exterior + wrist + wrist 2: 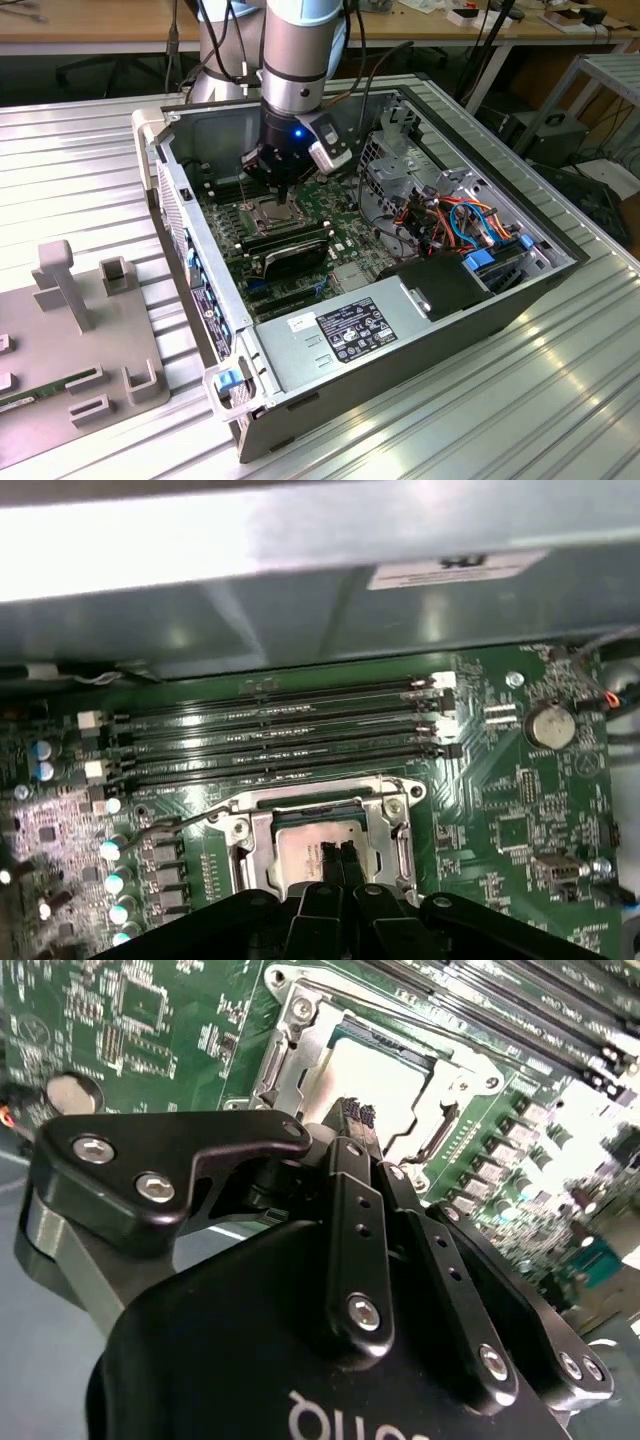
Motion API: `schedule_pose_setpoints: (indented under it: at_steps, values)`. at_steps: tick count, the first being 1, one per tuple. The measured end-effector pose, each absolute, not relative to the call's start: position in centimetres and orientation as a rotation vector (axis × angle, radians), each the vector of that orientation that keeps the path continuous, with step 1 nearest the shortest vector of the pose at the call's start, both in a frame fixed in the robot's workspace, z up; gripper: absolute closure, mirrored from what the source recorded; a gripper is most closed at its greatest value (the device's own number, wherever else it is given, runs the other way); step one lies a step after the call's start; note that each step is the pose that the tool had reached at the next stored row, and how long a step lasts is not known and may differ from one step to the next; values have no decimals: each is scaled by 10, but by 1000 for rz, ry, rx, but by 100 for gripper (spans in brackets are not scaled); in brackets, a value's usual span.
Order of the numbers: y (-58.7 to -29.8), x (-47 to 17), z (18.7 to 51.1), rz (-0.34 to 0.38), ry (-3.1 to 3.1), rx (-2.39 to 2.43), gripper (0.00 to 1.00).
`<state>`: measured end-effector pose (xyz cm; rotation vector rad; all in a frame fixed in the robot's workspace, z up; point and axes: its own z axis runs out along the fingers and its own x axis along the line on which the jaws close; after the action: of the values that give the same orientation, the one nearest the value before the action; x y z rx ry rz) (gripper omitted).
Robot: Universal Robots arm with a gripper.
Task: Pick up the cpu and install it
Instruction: 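Close the cpu cover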
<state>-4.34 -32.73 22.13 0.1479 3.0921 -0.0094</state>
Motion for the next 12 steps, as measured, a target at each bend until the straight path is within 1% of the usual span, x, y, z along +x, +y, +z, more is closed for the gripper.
schedule_pose_setpoints:
  at_steps: [4,12]
  values:
    - [-327,-43,221,-10,3095,31,89]
    - [-326,-48,220,-16,3095,4,89]
